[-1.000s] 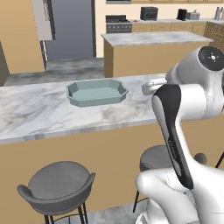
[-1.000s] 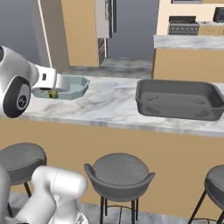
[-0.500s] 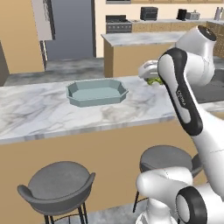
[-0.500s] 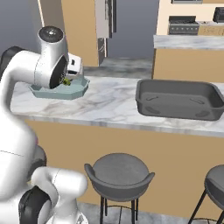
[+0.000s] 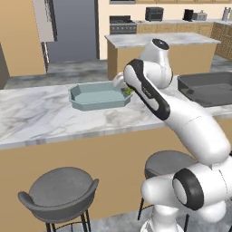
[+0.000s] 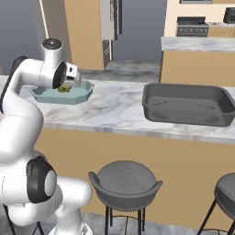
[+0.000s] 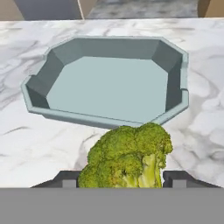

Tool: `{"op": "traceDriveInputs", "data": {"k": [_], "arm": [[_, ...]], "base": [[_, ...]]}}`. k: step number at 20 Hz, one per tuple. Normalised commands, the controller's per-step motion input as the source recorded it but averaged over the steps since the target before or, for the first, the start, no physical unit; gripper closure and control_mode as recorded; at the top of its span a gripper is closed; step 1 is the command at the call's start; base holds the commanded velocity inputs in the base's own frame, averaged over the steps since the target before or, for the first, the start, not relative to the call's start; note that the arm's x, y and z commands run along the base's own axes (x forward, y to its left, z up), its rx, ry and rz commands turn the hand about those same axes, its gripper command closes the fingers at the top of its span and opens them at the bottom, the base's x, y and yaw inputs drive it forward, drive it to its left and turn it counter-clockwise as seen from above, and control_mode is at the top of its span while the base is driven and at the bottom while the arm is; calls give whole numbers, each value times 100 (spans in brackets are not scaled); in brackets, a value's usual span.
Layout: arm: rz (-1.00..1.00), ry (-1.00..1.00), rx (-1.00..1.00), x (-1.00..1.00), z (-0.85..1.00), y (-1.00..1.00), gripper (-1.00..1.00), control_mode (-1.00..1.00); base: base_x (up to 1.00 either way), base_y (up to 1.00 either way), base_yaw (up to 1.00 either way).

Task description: Place the cold items (broccoli and cucumber) from the fridge in one tupperware on the dining counter. Place the warm items (kebab skewer and hot dog) in the stove area in another tupperware.

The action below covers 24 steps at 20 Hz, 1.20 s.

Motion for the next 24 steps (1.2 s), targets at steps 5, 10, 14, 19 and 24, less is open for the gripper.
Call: {"op": "traceDriveInputs", "data": {"k": [5, 10, 14, 19, 24], "arm": [[0, 5, -7, 84, 2, 35, 100, -100], [0, 4, -1, 72, -24, 0, 100, -100], [0, 5, 0, 57, -38, 0, 100, -100], [0, 15, -4, 29, -61, 2, 100, -100], [0, 9, -7, 34, -36, 8, 100, -100]], "base": [[0, 0, 0], [0, 0, 0], [0, 0, 0], [0, 0, 0], [0, 0, 0]]}}
